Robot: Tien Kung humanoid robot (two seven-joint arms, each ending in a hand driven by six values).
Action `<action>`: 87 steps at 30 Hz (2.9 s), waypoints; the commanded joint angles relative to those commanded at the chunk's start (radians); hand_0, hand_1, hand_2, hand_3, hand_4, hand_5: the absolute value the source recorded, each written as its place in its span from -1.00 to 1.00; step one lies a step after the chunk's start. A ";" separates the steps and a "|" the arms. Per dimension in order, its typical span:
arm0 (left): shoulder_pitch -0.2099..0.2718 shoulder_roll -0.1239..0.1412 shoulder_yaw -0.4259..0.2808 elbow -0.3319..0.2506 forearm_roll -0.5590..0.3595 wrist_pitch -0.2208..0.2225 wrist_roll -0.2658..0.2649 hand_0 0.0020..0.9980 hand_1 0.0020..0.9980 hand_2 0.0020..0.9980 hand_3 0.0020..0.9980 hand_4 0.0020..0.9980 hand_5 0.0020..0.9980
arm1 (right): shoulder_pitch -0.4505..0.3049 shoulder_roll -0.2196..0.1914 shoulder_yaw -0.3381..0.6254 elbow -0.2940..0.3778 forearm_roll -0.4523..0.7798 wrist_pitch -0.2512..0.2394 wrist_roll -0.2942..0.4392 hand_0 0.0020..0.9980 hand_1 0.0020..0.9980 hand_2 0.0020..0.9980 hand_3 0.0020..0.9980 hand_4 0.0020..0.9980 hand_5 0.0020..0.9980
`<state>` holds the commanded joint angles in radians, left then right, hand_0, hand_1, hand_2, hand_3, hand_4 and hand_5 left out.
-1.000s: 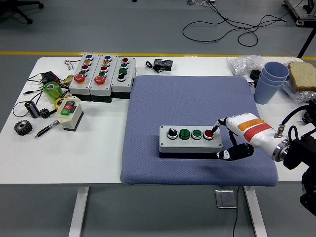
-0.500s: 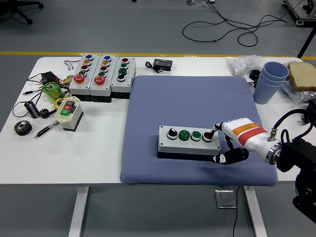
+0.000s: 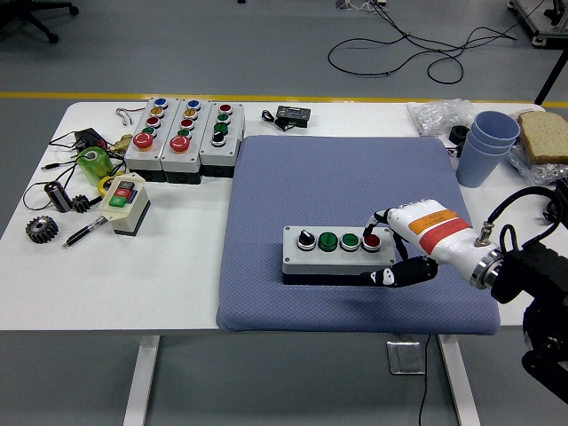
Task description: Pick up the button,place it on the desk,press the button,press the button
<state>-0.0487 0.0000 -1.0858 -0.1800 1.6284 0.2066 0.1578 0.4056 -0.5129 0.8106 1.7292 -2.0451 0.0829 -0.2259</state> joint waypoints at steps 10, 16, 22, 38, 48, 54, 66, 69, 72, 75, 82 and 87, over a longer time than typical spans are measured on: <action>0.001 0.000 0.000 0.000 0.004 0.000 0.001 0.19 0.27 0.34 0.09 -0.31 0.39 | 0.022 0.045 -0.028 -0.047 0.000 -0.004 -0.003 -0.80 -1.00 -0.60 0.30 0.88 0.05; 0.001 0.000 0.002 0.000 0.004 -0.001 0.001 0.19 0.27 0.34 0.09 -0.31 0.39 | 0.021 0.053 -0.036 -0.067 0.001 -0.002 -0.005 -0.81 -1.00 -0.60 0.30 0.88 0.04; 0.003 0.000 -0.001 0.000 0.011 -0.002 0.002 0.19 0.27 0.34 0.09 -0.31 0.39 | 0.017 0.052 -0.045 -0.078 0.002 0.000 -0.007 -0.81 -1.00 -0.60 0.30 0.87 0.04; 0.005 0.000 0.000 0.000 0.008 0.000 0.000 0.19 0.27 0.34 0.09 -0.31 0.39 | -0.022 0.068 0.045 -0.062 0.271 -0.331 0.062 -0.38 -0.62 -0.19 0.29 0.46 -0.45; 0.005 0.000 -0.008 0.000 0.017 0.001 -0.001 0.19 0.27 0.34 0.09 -0.31 0.39 | -0.080 0.079 0.063 -0.096 0.693 -0.422 0.156 0.01 -0.02 0.17 0.29 0.42 -0.51; 0.005 0.000 -0.006 0.000 0.016 -0.001 0.000 0.19 0.27 0.34 0.09 -0.31 0.39 | -0.105 0.096 0.074 -0.086 0.946 -0.457 0.238 0.20 0.15 0.27 0.29 0.43 -0.50; 0.004 0.000 -0.006 0.000 0.016 -0.001 0.000 0.19 0.27 0.34 0.09 -0.31 0.39 | -0.129 0.110 0.119 -0.102 1.445 -0.439 0.303 0.34 0.25 0.34 0.31 0.46 -0.49; 0.003 0.000 -0.009 0.000 0.018 -0.001 0.000 0.19 0.27 0.34 0.09 -0.31 0.39 | -0.134 0.109 0.125 -0.106 1.519 -0.438 0.304 0.33 0.25 0.34 0.31 0.47 -0.47; 0.002 0.000 -0.012 0.000 0.023 -0.002 0.001 0.19 0.27 0.34 0.09 -0.31 0.39 | -0.139 0.109 0.130 -0.109 1.527 -0.437 0.303 0.33 0.25 0.34 0.31 0.47 -0.47; 0.002 0.000 -0.011 0.000 0.024 -0.003 0.001 0.19 0.27 0.34 0.09 -0.31 0.39 | -0.143 0.112 0.138 -0.110 1.530 -0.436 0.303 0.34 0.25 0.34 0.31 0.48 -0.46; 0.002 0.000 -0.017 0.000 0.036 -0.004 0.003 0.19 0.27 0.34 0.09 -0.31 0.39 | -0.149 0.111 0.151 -0.111 1.533 -0.435 0.304 0.34 0.25 0.34 0.31 0.49 -0.44; 0.002 0.000 -0.018 0.000 0.037 -0.004 0.001 0.19 0.27 0.34 0.09 -0.30 0.39 | -0.151 0.111 0.153 -0.114 1.542 -0.441 0.318 0.33 0.24 0.33 0.30 0.49 -0.44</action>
<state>-0.0465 0.0000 -1.1038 -0.1800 1.6651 0.2025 0.1593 0.2542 -0.4019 0.9636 1.6149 -0.5035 -0.3576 0.0917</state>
